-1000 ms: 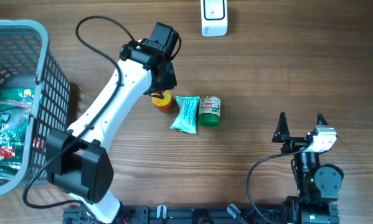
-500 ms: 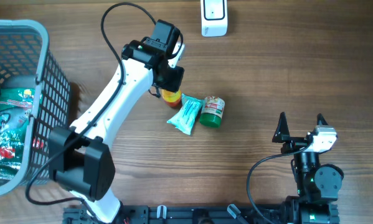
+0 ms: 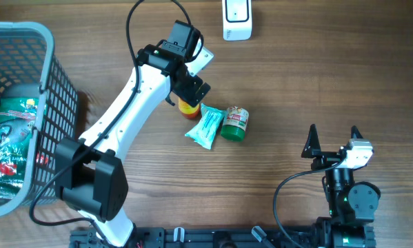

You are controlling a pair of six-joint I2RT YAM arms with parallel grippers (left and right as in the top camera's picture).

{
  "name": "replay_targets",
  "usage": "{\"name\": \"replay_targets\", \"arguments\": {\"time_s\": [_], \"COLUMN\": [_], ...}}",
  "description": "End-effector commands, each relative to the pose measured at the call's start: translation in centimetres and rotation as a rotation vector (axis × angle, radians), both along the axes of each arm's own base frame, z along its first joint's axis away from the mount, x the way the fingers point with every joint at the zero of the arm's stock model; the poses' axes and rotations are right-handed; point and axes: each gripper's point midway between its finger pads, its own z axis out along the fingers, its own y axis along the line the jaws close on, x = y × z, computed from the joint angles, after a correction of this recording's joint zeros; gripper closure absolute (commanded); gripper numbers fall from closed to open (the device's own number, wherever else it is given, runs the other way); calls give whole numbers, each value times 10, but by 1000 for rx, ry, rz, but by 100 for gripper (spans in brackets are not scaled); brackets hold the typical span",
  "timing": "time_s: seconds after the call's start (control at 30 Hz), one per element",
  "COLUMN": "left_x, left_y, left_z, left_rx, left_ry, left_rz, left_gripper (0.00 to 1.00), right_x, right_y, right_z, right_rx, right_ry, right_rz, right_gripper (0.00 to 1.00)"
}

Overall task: Scan the item barcode
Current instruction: 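Place the yellow-red bottle upright beside the wipes pack, then reach into the basket and grasp the green 3M gloves pack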

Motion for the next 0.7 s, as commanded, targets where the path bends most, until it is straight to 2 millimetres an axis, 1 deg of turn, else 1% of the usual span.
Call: {"name": "replay_targets", "arguments": {"time_s": [0.0,0.03,0.07,0.1,0.13,0.17,0.2,0.23,0.27,0.3,0.37,0.4,0.43,0.47,0.5,0.53,0.57,0.63,0.67], "left_x": [20,26,30,31,30,23,16,10,6,7,9,4,-1,-10,-22,-34,-53,-91,-104], "left_y": [5,2,1,0,1,4,7,14,28,54,128,169,196,228,261,285,312,353,368], "left_z": [56,85,123,151,191,225,247,262,274,282,288,290,289,286,277,266,249,215,205], "left_rx": [2,-44,-96,-140,-219,-282,-310,-320,-306,-266,-205,-201,-217,-270,-354,-407,-469,-584,-627], "left_ry": [-218,-314,-429,-514,-622,-711,-765,-805,-843,-883,-960,-1004,-1031,-1058,-1066,-1064,-1052,-992,-967], "left_rz": [2,10,15,28,66,88,92,104,142,250,626,844,990,1174,1377,1535,1735,2088,2201], "left_gripper": [0,0,0,0,0,0,0,0,0,0,0,0,0,0,0,0,0,0,0], "right_x": [0,0,0,0,0,0,0,0,0,0,0,0,0,0,0,0,0,0,0], "right_y": [2,2,2,2,2,2,2,2,2,2,2,2,2,2,2,2,2,2,2], "right_z": [1,1,1,1,1,1,1,1,1,1,1,1,1,1,1,1,1,1,1], "right_rx": [18,18,18,18,18,18,18,18,18,18,18,18,18,18,17,18,18,18,18], "right_ry": [-7,-7,-7,-7,-7,-7,-7,-7,-7,-7,-7,-7,-7,-7,-7,-7,-7,-7,-7], "right_rz": [12,12,12,12,12,12,12,12,12,12,12,12,12,12,12,12,12,12,12], "right_gripper": [0,0,0,0,0,0,0,0,0,0,0,0,1,0,0,0,0,0,0]}}
